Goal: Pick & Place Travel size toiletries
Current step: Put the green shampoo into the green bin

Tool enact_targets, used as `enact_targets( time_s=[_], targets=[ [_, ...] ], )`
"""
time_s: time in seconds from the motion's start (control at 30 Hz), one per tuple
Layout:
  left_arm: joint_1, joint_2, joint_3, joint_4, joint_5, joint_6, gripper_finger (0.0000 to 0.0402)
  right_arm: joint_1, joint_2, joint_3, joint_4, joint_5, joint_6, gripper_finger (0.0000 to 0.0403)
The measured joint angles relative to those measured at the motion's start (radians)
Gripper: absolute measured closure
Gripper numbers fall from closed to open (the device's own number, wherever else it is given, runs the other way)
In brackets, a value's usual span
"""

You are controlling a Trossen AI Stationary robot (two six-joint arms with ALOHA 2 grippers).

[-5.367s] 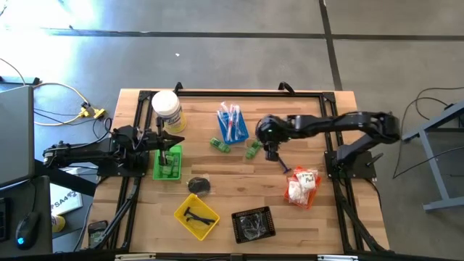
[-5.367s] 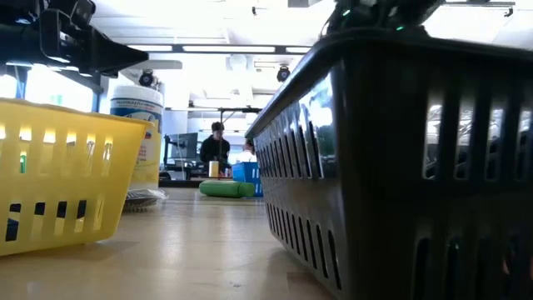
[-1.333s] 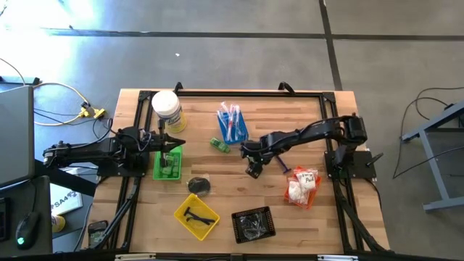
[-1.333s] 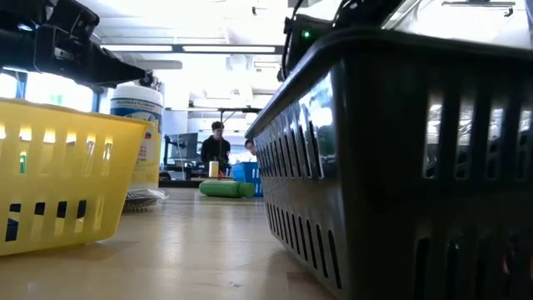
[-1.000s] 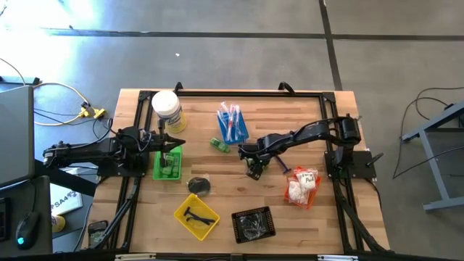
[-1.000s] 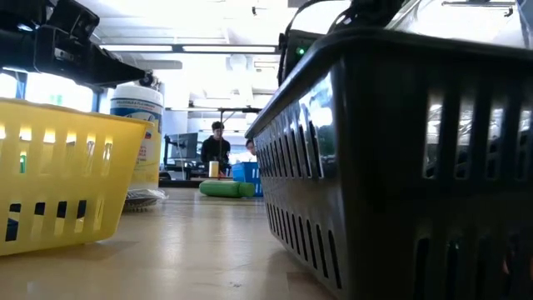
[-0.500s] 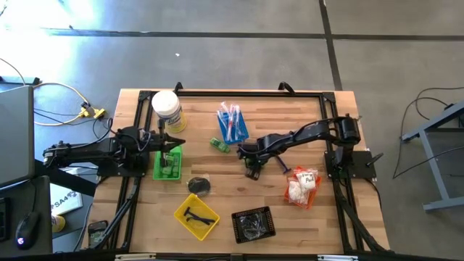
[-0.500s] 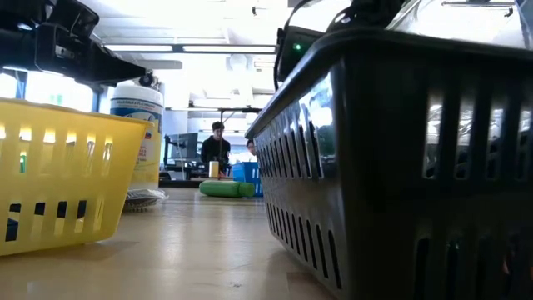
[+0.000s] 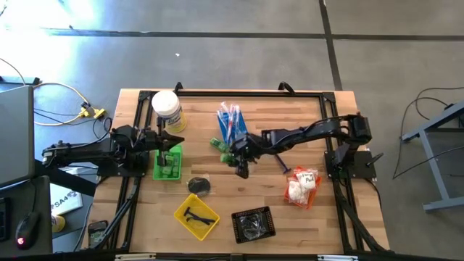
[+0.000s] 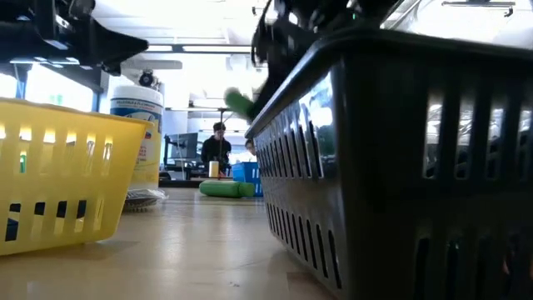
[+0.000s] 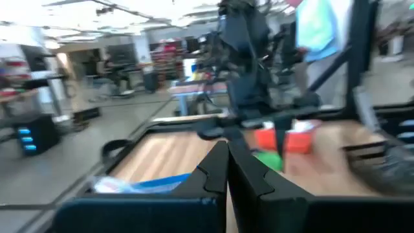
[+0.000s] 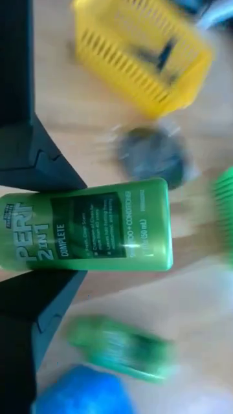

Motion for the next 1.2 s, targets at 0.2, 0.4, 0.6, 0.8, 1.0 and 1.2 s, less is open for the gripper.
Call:
enact_targets(
  time_s=[0.2, 0.4, 0.6, 0.8, 1.0, 1.2],
  targets=[
    [0.0, 0.157, 0.0, 0.192, 0.173, -0.017, 0.0325, -0.01, -0.062, 0.001, 0.254, -0.016, -0.107, 0.0247],
    [0.0, 0.423, 0.0, 0.544, 0.235, 0.011, 0.0176, -0.022, -0.058, 0.0, 0.396, -0.012, -0.177, 0.0231],
    [0.0, 0.681, 0.048, 0.756, 0.149, -0.009, 0.006, -0.028, -0.052, 0.0, 0.502, -0.011, -0.197, 0.024],
    [0.0, 0.882, 0.199, 0.782, 0.157, -0.017, 0.0041, -0.027, -0.053, 0.001, 0.522, -0.016, -0.218, 0.0235],
    [0.0, 0.951, 0.295, 0.764, 0.224, -0.019, 0.0041, -0.027, -0.053, 0.001, 0.522, -0.017, -0.223, 0.0237],
    [0.0, 0.971, 0.34, 0.688, 0.222, -0.018, 0.0061, -0.027, -0.053, 0.001, 0.544, -0.017, -0.227, 0.0235]
  ],
)
